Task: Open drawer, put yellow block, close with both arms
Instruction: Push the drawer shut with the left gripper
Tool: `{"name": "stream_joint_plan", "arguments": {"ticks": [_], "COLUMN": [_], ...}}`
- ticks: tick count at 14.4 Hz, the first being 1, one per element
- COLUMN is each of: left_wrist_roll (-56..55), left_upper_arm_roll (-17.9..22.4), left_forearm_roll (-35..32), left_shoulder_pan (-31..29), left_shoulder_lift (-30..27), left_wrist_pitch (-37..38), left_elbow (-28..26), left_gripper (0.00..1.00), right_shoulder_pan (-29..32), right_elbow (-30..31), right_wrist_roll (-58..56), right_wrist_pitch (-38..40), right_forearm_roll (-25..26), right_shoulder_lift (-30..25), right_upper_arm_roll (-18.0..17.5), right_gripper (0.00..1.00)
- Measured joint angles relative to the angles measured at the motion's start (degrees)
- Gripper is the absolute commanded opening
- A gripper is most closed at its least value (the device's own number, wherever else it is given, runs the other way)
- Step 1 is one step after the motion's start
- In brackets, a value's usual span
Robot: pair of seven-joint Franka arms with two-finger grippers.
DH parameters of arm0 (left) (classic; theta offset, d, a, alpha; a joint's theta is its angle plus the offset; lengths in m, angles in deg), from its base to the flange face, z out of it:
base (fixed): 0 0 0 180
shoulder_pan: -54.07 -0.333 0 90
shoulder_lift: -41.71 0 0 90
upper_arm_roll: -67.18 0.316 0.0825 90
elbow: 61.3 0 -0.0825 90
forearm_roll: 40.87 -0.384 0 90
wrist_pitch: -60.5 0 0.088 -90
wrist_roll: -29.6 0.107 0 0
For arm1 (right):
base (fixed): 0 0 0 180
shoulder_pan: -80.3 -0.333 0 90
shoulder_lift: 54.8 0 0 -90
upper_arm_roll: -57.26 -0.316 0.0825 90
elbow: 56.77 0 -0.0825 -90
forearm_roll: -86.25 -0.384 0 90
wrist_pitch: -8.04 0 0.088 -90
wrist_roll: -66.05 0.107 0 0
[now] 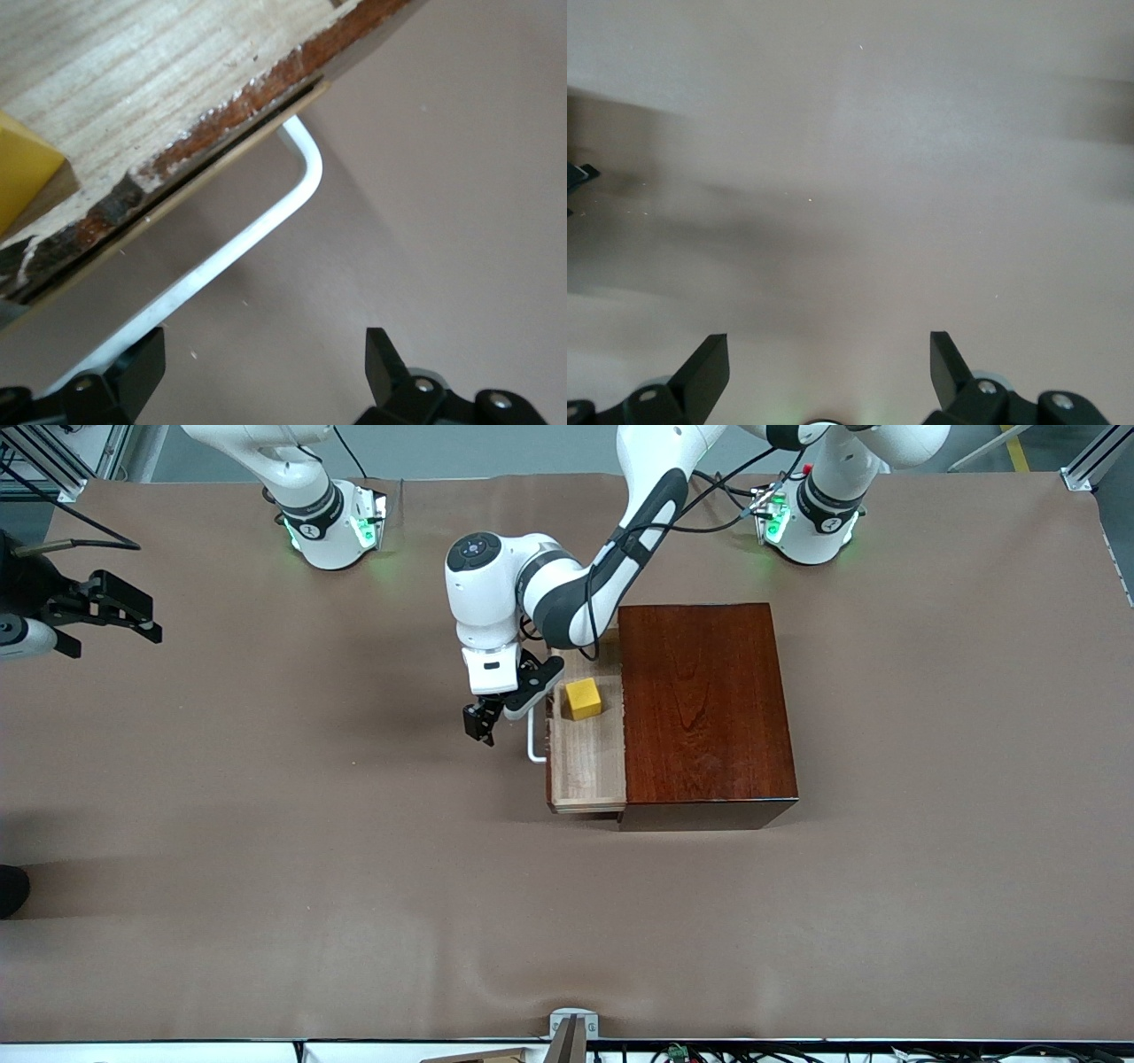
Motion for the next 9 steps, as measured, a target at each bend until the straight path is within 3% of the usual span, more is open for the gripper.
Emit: {"name": "stream_joint_plan", "arguments": {"ticks": [5, 9], "left_wrist_roll": [0.5, 0.6], "left_upper_arm_roll": [1.3, 1.9], "left_forearm_roll": [-1.8, -2.2], "left_shoulder_pan": [-0.5, -1.4], "left_shoulder_lift": [-0.4, -0.4], "left_wrist_pitch": [11.9, 17.1], "left_elbow": [0.3, 0.3], "left_gripper": [1.0, 1.0], "right_shoulder_pan": [0.0, 0.0], "right_elbow": [0.1, 0.1], "right_wrist_roll": [-0.1, -0.1], "right_wrist_pitch": [-0.1, -0.1], "right_forearm_roll": [0.2, 0.2], "right_shoulder_lift": [0.0, 0.0], "right_upper_arm_roll": [0.4, 0.3], "right_gripper": [1.0, 1.0]}}
